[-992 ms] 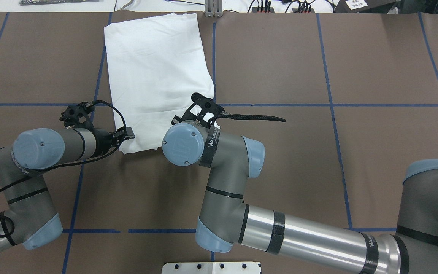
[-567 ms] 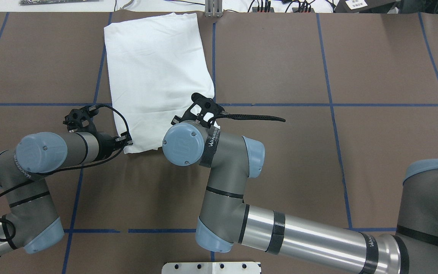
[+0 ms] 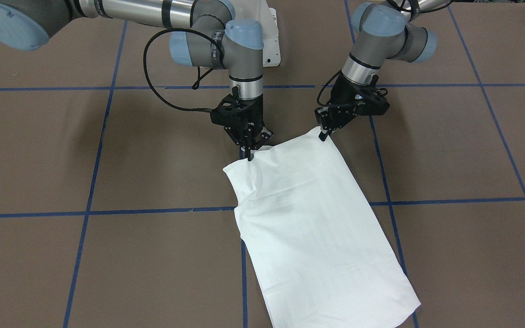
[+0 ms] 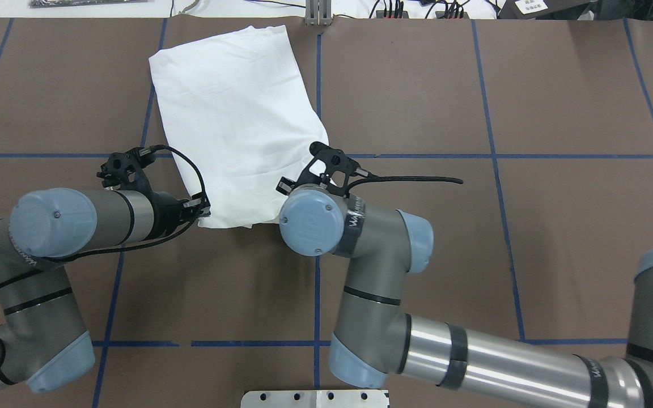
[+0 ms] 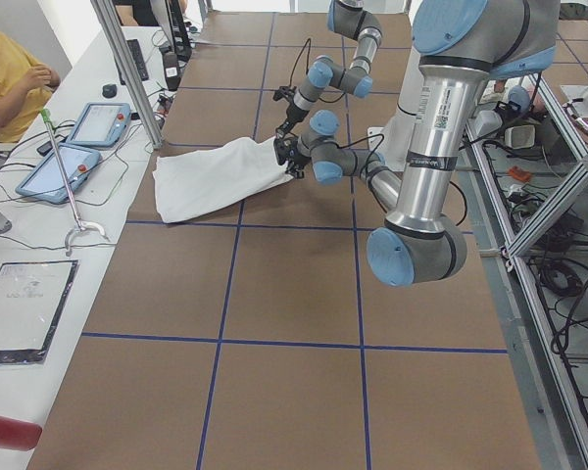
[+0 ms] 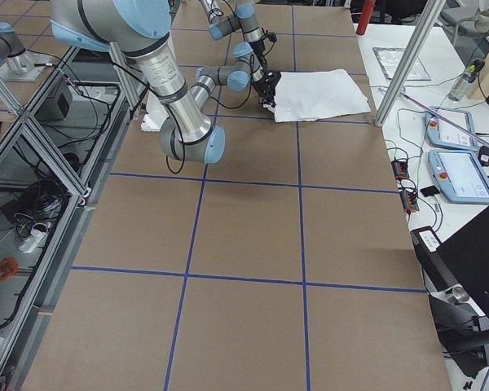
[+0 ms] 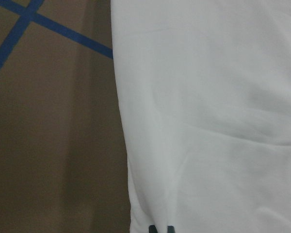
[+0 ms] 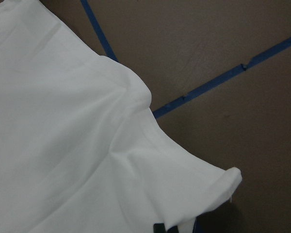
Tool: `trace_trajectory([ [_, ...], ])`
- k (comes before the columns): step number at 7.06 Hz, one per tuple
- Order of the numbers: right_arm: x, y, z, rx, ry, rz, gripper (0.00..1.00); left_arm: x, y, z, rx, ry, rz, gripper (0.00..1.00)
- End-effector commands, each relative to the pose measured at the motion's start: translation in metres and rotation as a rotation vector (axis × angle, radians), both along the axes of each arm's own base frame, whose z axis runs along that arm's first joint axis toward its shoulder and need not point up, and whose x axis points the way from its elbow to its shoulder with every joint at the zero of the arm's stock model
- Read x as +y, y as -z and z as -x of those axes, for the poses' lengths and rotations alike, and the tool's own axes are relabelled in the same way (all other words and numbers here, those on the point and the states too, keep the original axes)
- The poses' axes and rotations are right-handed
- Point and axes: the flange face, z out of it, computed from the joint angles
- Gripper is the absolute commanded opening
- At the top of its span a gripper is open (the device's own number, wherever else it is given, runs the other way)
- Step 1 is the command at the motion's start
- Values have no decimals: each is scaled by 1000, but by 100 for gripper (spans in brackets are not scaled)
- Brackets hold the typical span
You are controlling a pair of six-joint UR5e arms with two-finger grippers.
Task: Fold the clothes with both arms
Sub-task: 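Lift the near edge with both grippers and fold it toward the far edge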
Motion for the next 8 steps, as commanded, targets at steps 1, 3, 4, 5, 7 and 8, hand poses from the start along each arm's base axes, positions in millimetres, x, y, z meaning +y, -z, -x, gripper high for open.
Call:
trace_trajectory([
  [1, 64, -7, -82, 4, 65, -18, 0, 32, 50, 1, 46, -56, -4, 0],
  [3, 129, 28, -125, 12, 111, -59, 0, 80, 80, -7, 131, -119, 29, 0],
  [4, 145, 38, -138, 13, 130, -65, 0, 102, 96, -2, 171, -146, 37, 0],
  [5, 147, 41, -141, 13, 133, -65, 0, 114, 112, 12, 178, -156, 52, 0],
  [7, 148, 49, -135, 4, 139, -67, 0, 126, 138, 43, 183, -165, 53, 0],
  [8, 137, 57, -125, 21, 134, -88, 0, 123, 135, 38, 171, -164, 55, 0],
])
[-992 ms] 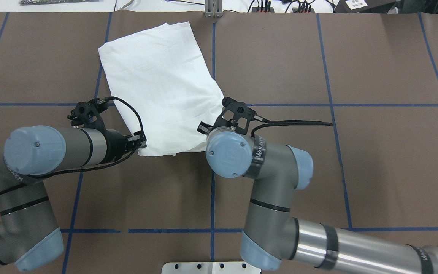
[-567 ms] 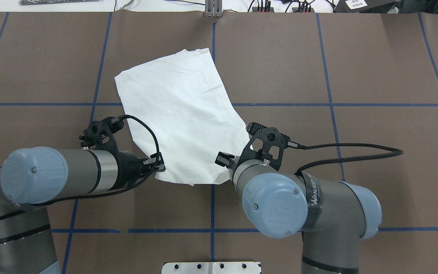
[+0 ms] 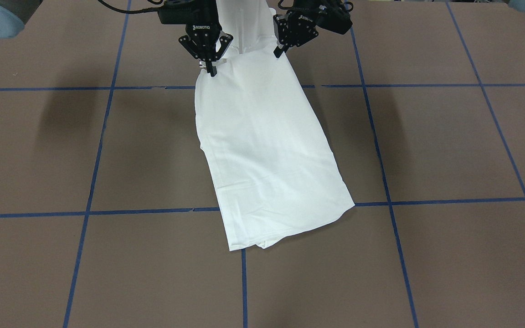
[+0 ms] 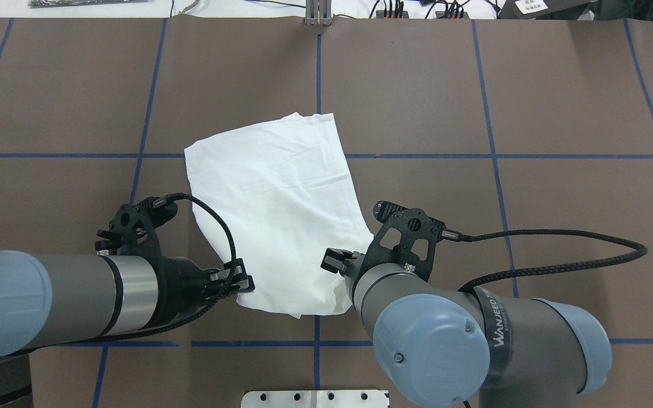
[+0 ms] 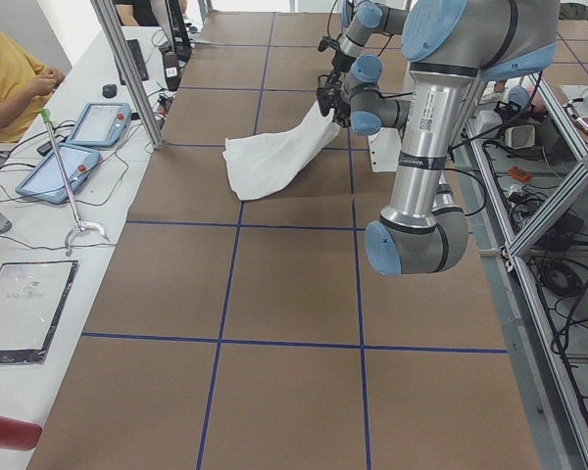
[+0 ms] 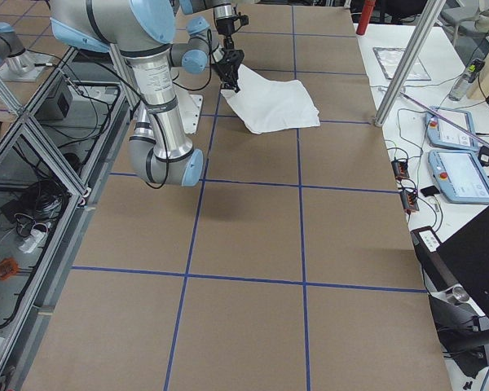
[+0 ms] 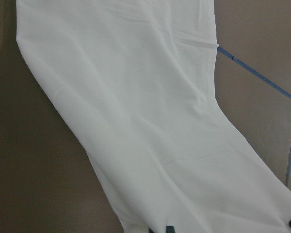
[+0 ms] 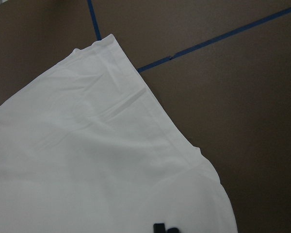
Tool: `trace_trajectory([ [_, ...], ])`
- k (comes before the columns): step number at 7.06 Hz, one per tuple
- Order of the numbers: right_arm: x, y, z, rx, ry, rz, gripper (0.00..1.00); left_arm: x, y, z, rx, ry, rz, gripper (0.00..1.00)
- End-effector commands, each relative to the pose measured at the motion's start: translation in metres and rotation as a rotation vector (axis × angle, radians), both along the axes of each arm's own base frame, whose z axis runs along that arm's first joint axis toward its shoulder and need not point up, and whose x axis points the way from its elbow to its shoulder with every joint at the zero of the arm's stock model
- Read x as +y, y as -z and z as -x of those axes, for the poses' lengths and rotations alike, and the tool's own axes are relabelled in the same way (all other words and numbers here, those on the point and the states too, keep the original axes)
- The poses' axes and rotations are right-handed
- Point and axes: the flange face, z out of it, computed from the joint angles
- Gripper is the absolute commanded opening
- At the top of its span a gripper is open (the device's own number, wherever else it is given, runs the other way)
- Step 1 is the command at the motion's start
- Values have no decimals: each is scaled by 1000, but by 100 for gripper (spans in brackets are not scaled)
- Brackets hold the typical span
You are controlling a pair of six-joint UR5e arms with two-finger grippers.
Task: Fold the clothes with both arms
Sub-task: 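Lift the near edge with both grippers and fold it toward the far edge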
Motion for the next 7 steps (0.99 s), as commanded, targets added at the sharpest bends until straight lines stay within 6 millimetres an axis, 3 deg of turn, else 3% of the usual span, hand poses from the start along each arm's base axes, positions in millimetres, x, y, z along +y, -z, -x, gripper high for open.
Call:
trace_trajectory([
  [1, -30, 16, 17, 29, -23, -33, 0, -10, -2, 3, -24, 19, -4, 0],
  [4, -93, 39, 52, 45, -102, -35, 0, -86, -32, 19, -128, 150, -41, 0],
  [7, -183, 56, 108, 82, -166, -57, 0, -191, -57, 22, -273, 256, -110, 0],
])
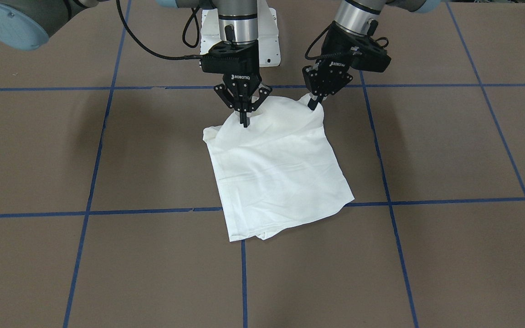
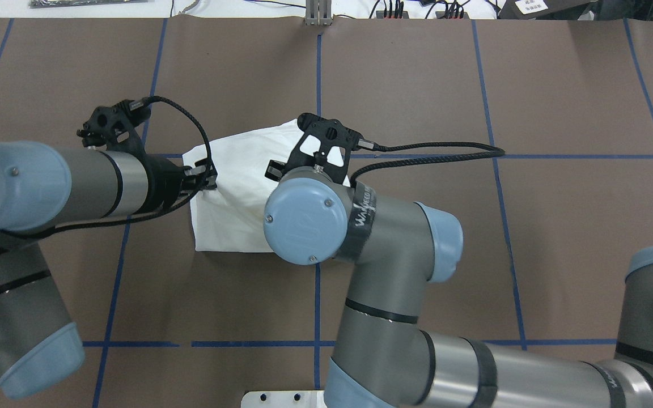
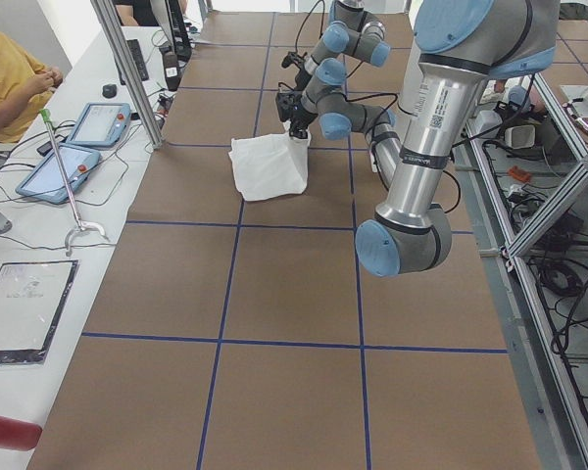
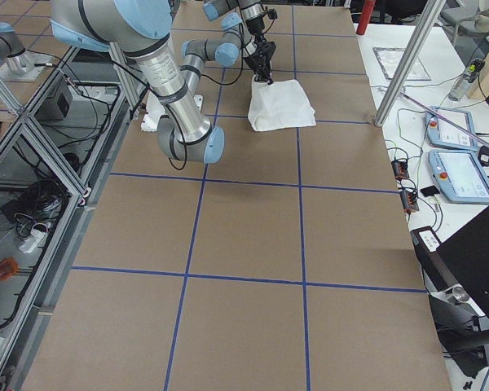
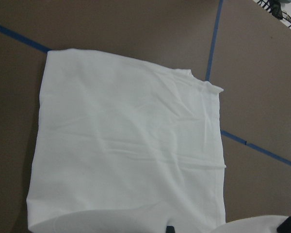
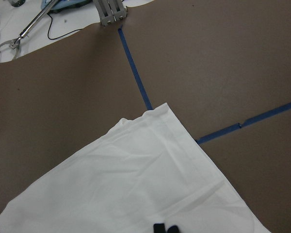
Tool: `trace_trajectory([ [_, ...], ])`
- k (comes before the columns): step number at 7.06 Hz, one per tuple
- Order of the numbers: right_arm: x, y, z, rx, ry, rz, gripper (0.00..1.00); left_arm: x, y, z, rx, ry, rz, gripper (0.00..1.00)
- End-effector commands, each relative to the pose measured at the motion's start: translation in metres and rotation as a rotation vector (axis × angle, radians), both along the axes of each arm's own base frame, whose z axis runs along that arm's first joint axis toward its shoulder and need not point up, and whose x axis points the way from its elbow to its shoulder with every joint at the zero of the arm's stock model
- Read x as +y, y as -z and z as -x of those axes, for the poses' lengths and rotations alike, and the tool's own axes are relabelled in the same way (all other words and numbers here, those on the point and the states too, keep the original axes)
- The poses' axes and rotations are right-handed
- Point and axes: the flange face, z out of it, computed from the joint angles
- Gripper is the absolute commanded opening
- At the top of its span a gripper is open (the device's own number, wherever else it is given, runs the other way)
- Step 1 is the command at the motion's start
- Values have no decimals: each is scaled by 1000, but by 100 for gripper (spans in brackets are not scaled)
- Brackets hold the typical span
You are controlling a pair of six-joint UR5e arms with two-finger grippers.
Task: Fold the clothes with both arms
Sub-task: 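Lift the near edge with both grippers and fold it toward the far edge, then release the shirt and raise the left gripper away while the right gripper presses the fold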
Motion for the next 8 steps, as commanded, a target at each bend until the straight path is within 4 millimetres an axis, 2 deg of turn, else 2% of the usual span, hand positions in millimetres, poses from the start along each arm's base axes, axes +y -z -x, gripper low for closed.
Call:
trace_trajectory([
  [1, -69, 14, 46, 18, -49, -2, 0, -74, -27, 13, -127, 58, -46, 0],
  [2, -92, 9, 66, 24, -61, -2, 0, -101, -48, 12, -179, 71, -43, 0],
  [3, -105, 1, 74, 45, -69, 3, 0, -124, -59, -3, -214, 75, -33, 0],
  [5, -118, -17, 80, 87, -75, 19, 0, -160, -91, -27, -224, 82, -46, 0],
  [7, -122, -23, 85, 114, -66, 18, 0, -203, -101, -56, -246, 86, -45, 0],
  [8, -124, -23, 87, 135, -49, 5, 0, -210, -106, -58, -248, 82, -66, 0],
])
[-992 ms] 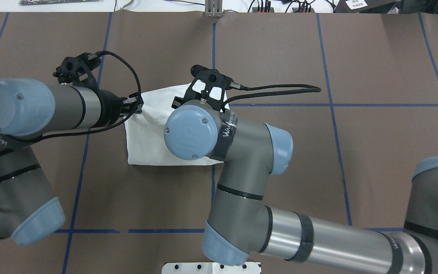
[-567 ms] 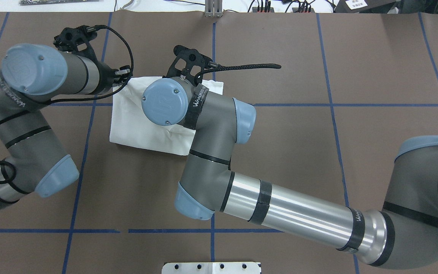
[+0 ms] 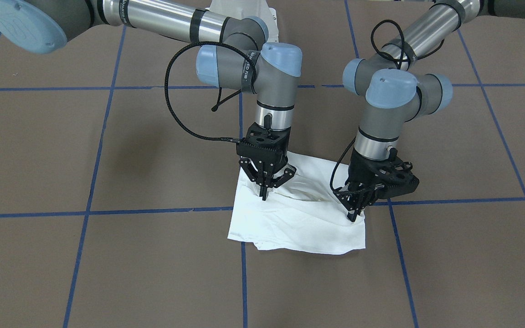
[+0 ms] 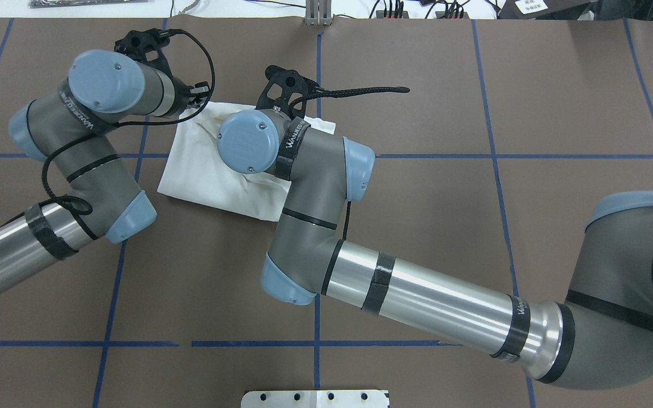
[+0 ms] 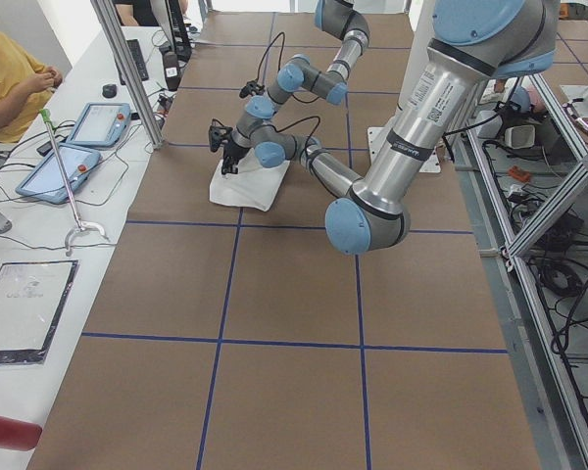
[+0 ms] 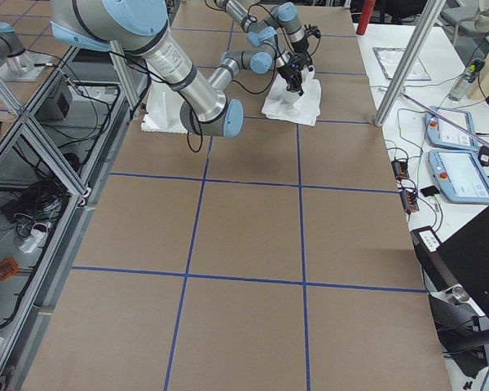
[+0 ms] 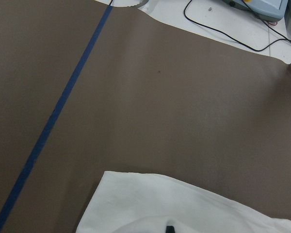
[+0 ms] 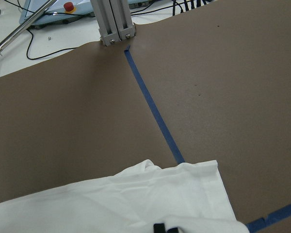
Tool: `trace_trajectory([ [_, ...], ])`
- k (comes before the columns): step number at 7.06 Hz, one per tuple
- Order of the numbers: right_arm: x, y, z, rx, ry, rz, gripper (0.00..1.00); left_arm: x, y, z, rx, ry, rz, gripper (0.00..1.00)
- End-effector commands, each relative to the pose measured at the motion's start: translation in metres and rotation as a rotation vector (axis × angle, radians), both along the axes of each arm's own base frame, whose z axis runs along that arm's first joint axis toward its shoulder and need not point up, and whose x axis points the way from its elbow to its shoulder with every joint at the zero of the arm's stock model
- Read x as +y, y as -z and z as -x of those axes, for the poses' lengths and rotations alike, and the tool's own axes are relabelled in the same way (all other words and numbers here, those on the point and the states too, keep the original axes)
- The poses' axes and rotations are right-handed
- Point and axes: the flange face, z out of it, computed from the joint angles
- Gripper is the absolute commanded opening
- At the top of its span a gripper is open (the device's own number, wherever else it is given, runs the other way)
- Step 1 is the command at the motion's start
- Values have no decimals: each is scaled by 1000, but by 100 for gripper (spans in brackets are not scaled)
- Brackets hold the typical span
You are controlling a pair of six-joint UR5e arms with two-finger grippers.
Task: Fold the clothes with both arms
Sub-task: 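Release the shirt and raise the left gripper away while the right gripper presses the fold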
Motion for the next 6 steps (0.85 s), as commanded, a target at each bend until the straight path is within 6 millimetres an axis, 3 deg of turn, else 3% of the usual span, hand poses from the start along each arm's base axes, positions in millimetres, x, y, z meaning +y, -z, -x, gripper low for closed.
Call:
trace_trajectory([
  [1, -9, 10, -1, 30, 37, -34, 96, -19, -6, 1, -27, -26, -62, 99],
  [2, -16, 29, -10, 10, 69, -37, 100, -26, 4, 24, -56, -71, -138, 100],
  [3, -22, 44, -17, -16, 93, -24, 100, -32, -2, 66, -61, -187, -178, 100],
  [4, -21, 48, -16, -12, 107, -32, 100, -31, -25, 116, -94, -273, -235, 100],
  [5, -3, 40, 4, -1, 131, -22, 100, -30, -39, 139, -130, -285, -262, 100],
  [6, 12, 22, 28, 30, 156, -9, 100, -29, -41, 140, -131, -284, -260, 100],
])
